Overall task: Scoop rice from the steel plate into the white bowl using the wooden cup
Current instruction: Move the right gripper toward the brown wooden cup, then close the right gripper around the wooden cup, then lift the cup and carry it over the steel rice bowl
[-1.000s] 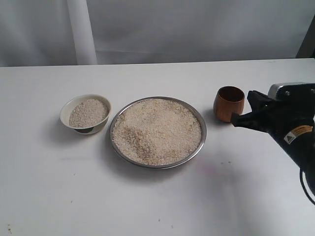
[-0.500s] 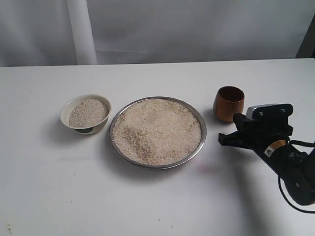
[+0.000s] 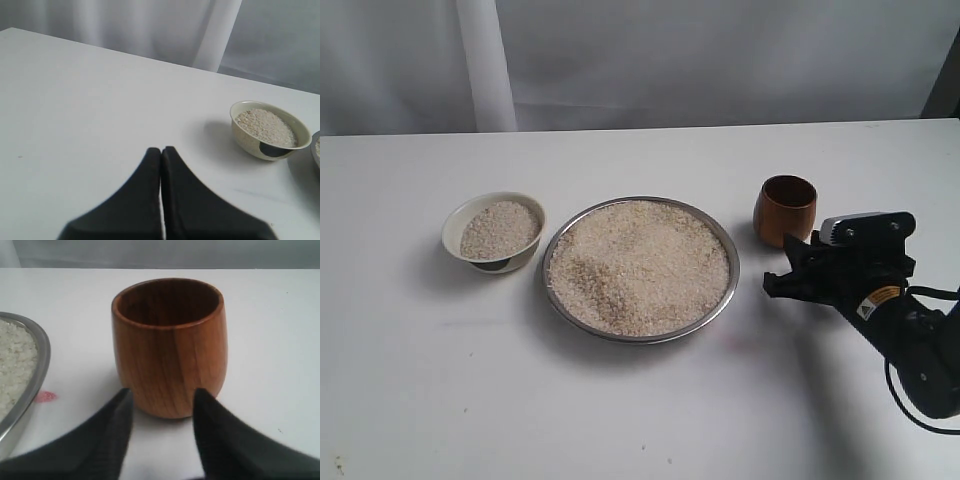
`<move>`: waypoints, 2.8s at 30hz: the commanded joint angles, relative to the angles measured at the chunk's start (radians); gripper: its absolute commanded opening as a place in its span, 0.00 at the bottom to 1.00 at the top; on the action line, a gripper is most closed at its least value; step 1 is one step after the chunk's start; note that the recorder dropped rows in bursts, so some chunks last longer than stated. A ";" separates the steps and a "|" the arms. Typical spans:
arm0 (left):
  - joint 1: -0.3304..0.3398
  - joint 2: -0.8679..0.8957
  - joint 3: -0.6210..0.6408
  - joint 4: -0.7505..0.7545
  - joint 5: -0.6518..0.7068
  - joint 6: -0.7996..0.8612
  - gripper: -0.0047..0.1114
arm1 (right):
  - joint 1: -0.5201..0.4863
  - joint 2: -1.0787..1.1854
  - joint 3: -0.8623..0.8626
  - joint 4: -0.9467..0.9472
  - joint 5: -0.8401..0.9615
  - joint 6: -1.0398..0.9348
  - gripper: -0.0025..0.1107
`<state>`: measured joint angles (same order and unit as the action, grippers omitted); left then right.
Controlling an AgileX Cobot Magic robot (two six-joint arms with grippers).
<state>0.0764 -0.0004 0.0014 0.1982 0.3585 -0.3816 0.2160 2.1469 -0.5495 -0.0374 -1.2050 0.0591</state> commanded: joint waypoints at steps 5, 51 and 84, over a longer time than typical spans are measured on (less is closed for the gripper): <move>-0.006 0.000 -0.001 -0.005 -0.003 -0.006 0.04 | -0.006 -0.002 -0.012 -0.007 -0.016 -0.009 0.95; -0.006 0.000 -0.001 -0.005 -0.003 -0.006 0.04 | -0.006 0.201 -0.348 0.050 -0.002 -0.022 0.95; -0.006 0.000 -0.001 -0.005 -0.003 -0.006 0.04 | -0.006 0.244 -0.384 0.056 0.044 -0.051 0.35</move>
<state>0.0764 -0.0004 0.0014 0.1982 0.3605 -0.3819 0.2160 2.3943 -0.9300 0.0177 -1.1888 0.0262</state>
